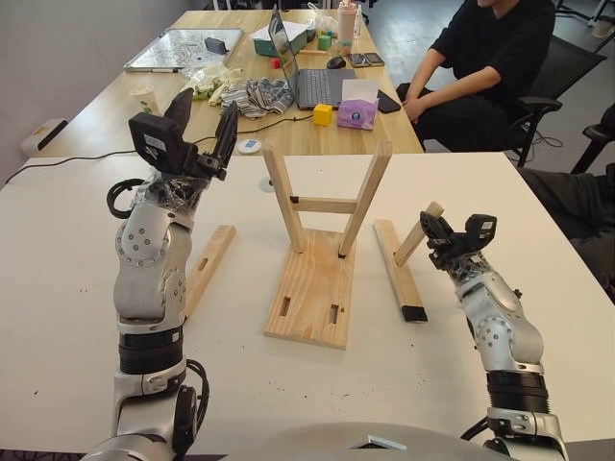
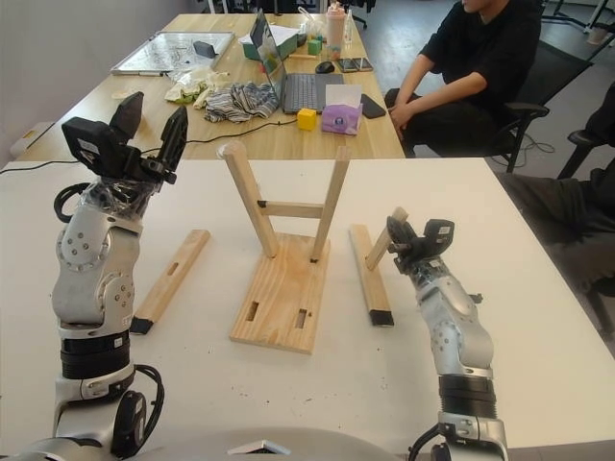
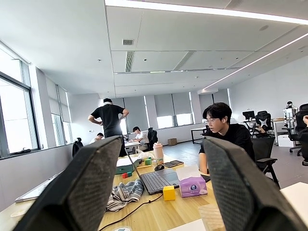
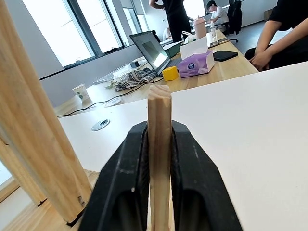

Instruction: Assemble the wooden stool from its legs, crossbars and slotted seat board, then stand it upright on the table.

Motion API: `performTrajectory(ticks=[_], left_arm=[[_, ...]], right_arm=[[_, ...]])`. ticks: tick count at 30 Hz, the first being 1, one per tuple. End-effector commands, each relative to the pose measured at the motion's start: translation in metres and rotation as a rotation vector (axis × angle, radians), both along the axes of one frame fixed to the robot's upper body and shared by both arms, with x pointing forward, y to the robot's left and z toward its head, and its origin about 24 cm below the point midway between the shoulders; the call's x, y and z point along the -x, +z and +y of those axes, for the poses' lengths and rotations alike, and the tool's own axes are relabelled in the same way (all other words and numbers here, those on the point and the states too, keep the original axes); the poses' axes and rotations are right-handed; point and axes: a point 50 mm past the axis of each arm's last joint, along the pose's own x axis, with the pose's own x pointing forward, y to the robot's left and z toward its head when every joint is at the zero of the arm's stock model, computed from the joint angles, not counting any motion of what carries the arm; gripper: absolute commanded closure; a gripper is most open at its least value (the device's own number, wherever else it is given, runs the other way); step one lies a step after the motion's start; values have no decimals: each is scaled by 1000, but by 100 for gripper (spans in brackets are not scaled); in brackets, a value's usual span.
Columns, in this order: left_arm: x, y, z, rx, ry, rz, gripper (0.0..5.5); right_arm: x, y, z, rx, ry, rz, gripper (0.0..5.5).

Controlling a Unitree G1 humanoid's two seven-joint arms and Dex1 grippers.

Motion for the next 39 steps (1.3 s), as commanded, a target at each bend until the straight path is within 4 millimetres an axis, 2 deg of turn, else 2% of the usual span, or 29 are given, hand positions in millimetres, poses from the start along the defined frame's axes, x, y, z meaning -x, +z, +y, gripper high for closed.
performTrajectory(ticks=[1, 7, 13, 16, 20, 22, 26, 31, 35, 36, 39], left_arm=[[-2, -3, 2, -9, -5, 30, 242], [-2, 1, 5, -8, -4, 39, 242], [-3, 6, 9, -18, -14, 61, 242], [-7, 9, 6, -36, -56, 84, 242], [-10, 8, 6, -56, -77, 108, 242], [-10, 9, 6, -51, -70, 103, 242], [-5, 7, 10, -27, -28, 87, 242], [2, 2, 12, 7, 22, 74, 242], [6, 0, 13, 23, 49, 64, 242], [6, 0, 13, 26, 54, 61, 242], [10, -1, 14, 35, 74, 54, 242]], right_arm=[[12, -38, -13, 50, -132, 207, 511], [23, -63, -19, 91, -271, 329, 511], [44, -84, -11, 201, -331, 376, 510], [66, -93, -2, 294, -300, 338, 510], [105, -119, -2, 432, -158, 333, 510], [112, -129, -6, 489, -91, 361, 510], [97, -124, -22, 517, -55, 334, 510], [60, -96, -27, 491, -28, 227, 510], [46, -79, -27, 497, -7, 156, 510], [44, -74, -28, 488, -11, 135, 473], [38, -53, -32, 465, -24, 70, 436]])
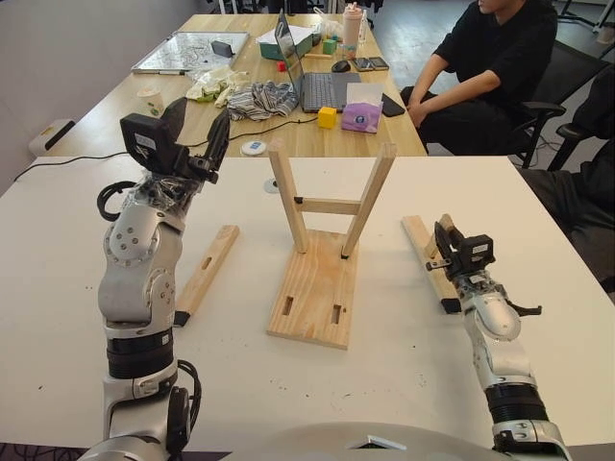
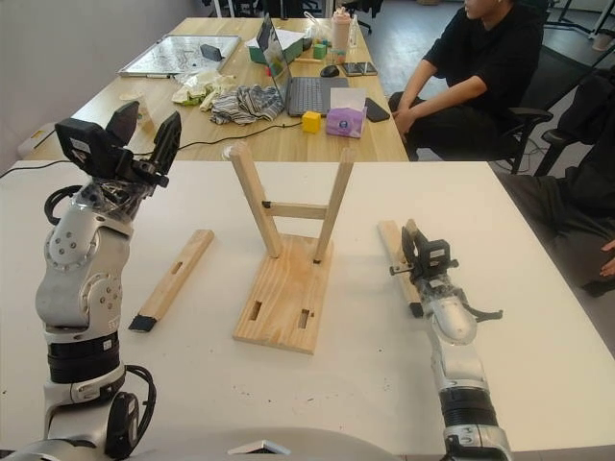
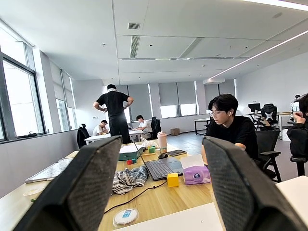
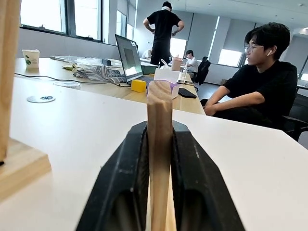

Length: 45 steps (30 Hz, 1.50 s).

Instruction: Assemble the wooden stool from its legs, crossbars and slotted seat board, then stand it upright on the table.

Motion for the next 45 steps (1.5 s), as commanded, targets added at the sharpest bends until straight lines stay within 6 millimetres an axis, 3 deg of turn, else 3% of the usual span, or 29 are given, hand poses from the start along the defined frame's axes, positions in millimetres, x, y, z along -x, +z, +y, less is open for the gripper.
performTrajectory(ticks=[1, 7, 10, 14, 19, 27, 39, 42, 45], left_arm=[[4, -2, 2, 11, 33, -6, 242], [9, -5, 1, 24, 59, -14, 242], [14, -9, 3, 28, 80, -8, 242], [17, -11, 3, 35, 97, -6, 242], [16, -11, 4, 38, 98, -2, 242], [16, -12, 4, 39, 91, 3, 242], [15, -17, 7, 72, 99, 46, 242], [18, -34, -2, 134, 23, 192, 242], [26, -40, -9, 172, -41, 242, 242]], right_arm=[[7, 6, -8, -18, -3, 33, 418], [2, 38, -12, 15, 70, 32, 315], [3, 51, -21, 36, 141, 202, 255], [0, 48, -23, 60, 139, 337, 182], [13, 35, -13, 12, 132, 448, 108], [20, 23, -17, 49, 56, 537, 108], [26, 12, -19, 37, 28, 622, 310], [13, 22, -21, -45, 7, 565, 344], [-25, 68, -33, -80, -46, 285, 344]])
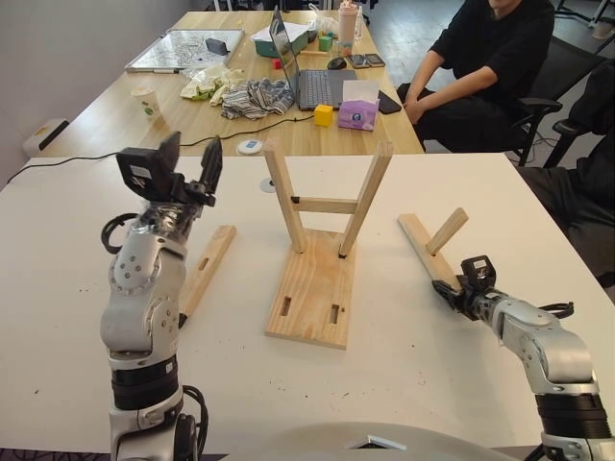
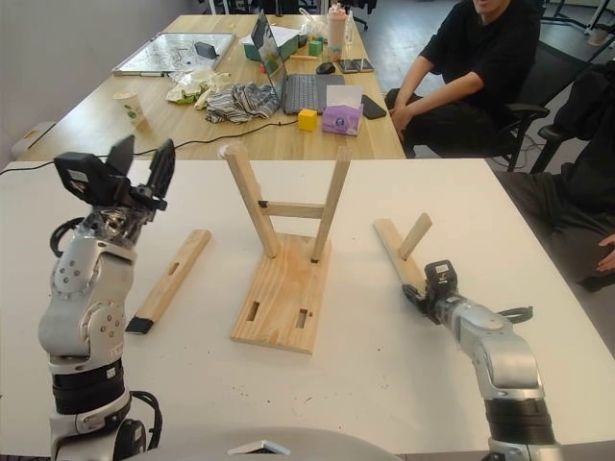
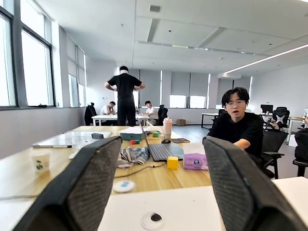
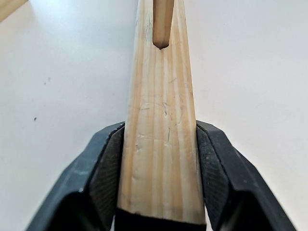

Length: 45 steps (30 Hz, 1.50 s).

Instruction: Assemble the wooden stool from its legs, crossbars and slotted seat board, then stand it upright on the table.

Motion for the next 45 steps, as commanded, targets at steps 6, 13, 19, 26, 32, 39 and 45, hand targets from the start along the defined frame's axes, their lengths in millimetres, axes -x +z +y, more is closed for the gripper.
performTrajectory(ticks=[6, 13, 19, 26, 32, 39, 45], left_arm=[[18, 8, -18, 251, -160, -78, 242], [27, 5, -36, 257, -288, -50, 242], [26, 9, -25, 258, -272, -63, 242], [26, 10, -24, 249, -287, -51, 242], [25, 9, -25, 254, -292, -44, 242], [26, 6, -24, 259, -271, -38, 242], [27, 5, -24, 259, -261, -36, 242]], right_arm=[[-97, 161, -28, -114, 61, -729, 344], [-103, 169, -27, -110, 263, -679, 344], [-56, 68, -55, 19, 220, -254, 344], [-12, 16, -51, 96, 263, 71, 344], [-1, 11, -38, 71, 298, 139, 264], [-17, 32, -35, 25, 284, 14, 170], [-31, 48, -25, -49, 287, -121, 170]])
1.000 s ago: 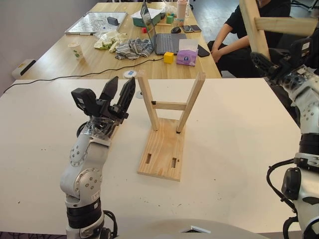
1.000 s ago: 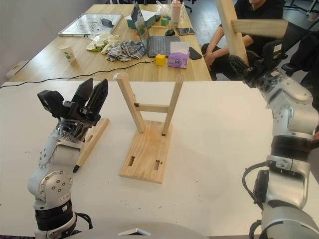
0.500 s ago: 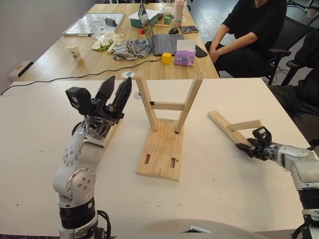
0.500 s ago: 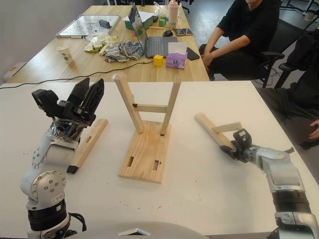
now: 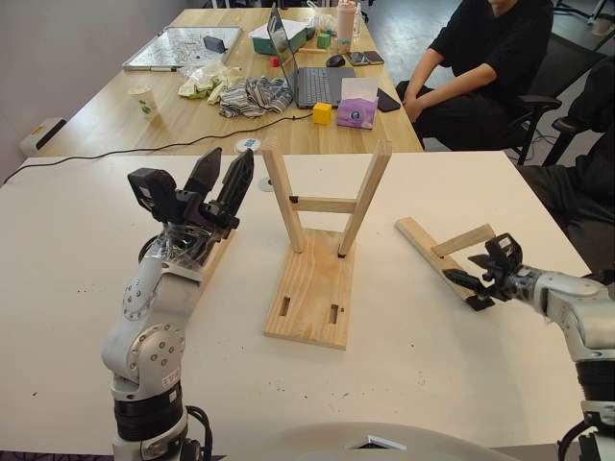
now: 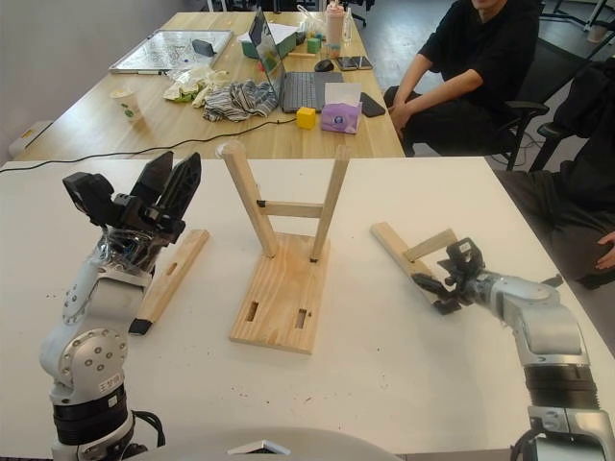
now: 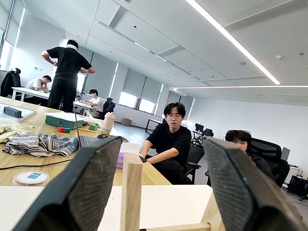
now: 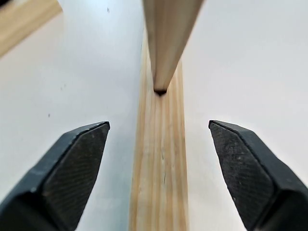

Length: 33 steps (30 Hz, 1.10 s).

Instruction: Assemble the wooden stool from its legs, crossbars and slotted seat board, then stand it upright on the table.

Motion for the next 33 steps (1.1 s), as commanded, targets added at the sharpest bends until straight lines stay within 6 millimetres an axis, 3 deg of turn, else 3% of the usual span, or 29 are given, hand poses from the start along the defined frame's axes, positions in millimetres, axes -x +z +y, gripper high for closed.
performTrajectory(ticks=[1, 4, 7, 26, 33], left_arm=[[1, -3, 1, -6, 16, 13, 242], [-1, -4, 0, -9, 10, 17, 242], [-2, -5, 0, -15, 6, 20, 242], [-3, -9, 1, -7, 22, 27, 242], [-3, -10, 5, -13, 38, 25, 242]], right_arm=[[-6, 5, 13, -68, 13, -70, 170], [-7, 5, 16, -91, 6, -85, 170], [-7, 6, 16, -97, -8, -106, 210], [-20, 25, 15, -175, -33, -204, 508], [-29, 50, 17, -243, -28, -271, 509]])
